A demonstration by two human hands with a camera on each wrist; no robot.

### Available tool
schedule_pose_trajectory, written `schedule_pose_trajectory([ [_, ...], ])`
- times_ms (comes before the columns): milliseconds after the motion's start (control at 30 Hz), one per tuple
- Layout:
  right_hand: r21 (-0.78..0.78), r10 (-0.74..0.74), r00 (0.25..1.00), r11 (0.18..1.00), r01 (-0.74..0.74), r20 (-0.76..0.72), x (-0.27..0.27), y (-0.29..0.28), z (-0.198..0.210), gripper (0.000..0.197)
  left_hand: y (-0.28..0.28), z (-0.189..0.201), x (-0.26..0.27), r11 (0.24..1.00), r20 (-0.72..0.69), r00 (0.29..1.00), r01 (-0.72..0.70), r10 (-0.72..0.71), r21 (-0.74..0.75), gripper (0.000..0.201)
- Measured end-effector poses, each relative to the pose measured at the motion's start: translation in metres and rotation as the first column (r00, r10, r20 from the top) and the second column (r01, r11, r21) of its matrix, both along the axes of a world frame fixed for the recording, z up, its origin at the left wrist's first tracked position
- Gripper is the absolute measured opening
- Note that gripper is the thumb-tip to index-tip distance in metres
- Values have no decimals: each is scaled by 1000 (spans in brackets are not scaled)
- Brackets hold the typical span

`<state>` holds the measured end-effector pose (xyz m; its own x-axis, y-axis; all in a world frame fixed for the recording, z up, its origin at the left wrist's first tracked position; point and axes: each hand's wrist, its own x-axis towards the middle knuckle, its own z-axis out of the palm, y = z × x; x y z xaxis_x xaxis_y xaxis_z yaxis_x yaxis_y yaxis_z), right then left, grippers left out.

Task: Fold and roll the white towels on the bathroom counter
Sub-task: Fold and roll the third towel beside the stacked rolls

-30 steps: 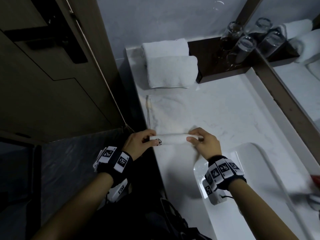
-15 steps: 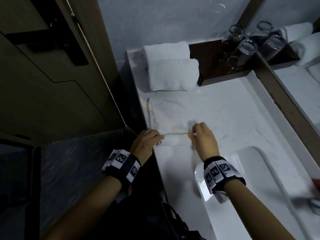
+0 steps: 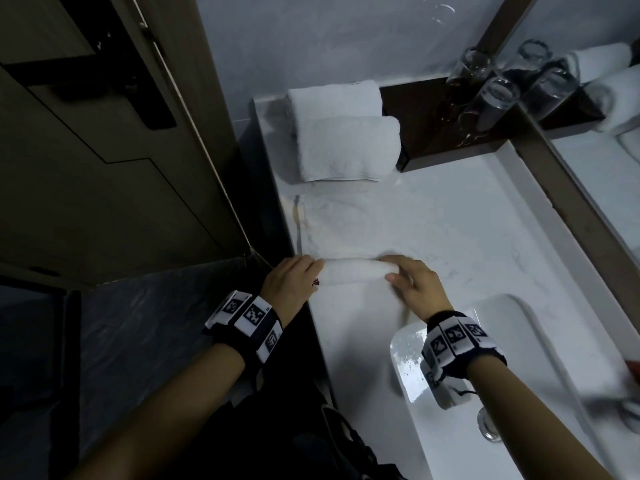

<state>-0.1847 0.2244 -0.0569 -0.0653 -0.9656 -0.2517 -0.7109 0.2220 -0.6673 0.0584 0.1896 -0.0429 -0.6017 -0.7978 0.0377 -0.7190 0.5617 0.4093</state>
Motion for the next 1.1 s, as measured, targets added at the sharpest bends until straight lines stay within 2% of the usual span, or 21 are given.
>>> schedule_pose_trajectory([
  [133, 31, -130, 989, 991, 128, 69, 4, -11, -2, 21, -14, -5, 8, 978, -98, 993, -37, 58, 206, 40],
  [233, 74, -188, 982, 980, 187, 10, 11, -20, -4, 23, -23, -7, 10, 939, -156, 978, -82, 141, 335, 35],
  [333, 94, -210, 977, 972, 214, -48, 17, -26, -3, 28, -32, -9, 6, 846, -202, 933, -160, 298, 509, 28],
  [433, 141, -260, 961, 952, 272, -98, 22, -37, -2, 33, -34, -15, -1, 799, -254, 864, -241, 436, 550, 25],
  [500, 122, -217, 940, 959, 255, -262, 28, -43, -3, 37, -35, -16, -3, 825, -295, 835, -285, 464, 488, 22],
  [567, 73, -123, 850, 980, 186, -513, 31, -45, -2, 44, -37, -16, 0, 864, -271, 867, -286, 417, 414, 22],
  [600, 30, -108, 809, 988, 154, -577, 30, -45, 0, 46, -38, -15, 1, 885, -263, 884, -274, 386, 376, 23],
  [633, -27, -107, 810, 993, 111, -577, 29, -45, 2, 44, -39, -14, 1, 909, -270, 898, -251, 347, 333, 21],
  [700, -166, -63, 892, 986, -14, -447, 23, -45, 3, 27, -37, -12, -1, 955, -316, 916, -176, 248, 239, 15],
  [733, -203, -2, 926, 976, -81, -378, 22, -43, 4, 18, -36, -11, -2, 968, -339, 918, -142, 207, 206, 13],
  [767, -203, 77, 941, 968, -150, -330, 21, -40, 6, 19, -35, -10, -3, 974, -354, 916, -129, 190, 187, 12],
  [833, -216, 200, 910, 932, -292, -363, 23, -29, 9, 30, -34, -8, -5, 983, -348, 922, -134, 170, 126, 10],
  [867, -246, 211, 889, 912, -329, -407, 24, -23, 8, 31, -33, -8, -5, 991, -316, 939, -121, 135, 62, 10],
  [967, -290, 143, 915, 920, -264, -378, 24, -11, 9, 30, -27, -10, -5, 987, -116, 993, -45, 27, -157, 27],
  [1033, -239, 130, 946, 949, -206, -299, 23, -11, 6, 37, -24, -9, -2, 980, -43, 999, -31, 23, -197, 43],
  [1100, -186, 139, 949, 963, -197, -282, 22, -18, 3, 40, -27, -8, 0, 979, 8, 999, -39, 42, -199, 55],
])
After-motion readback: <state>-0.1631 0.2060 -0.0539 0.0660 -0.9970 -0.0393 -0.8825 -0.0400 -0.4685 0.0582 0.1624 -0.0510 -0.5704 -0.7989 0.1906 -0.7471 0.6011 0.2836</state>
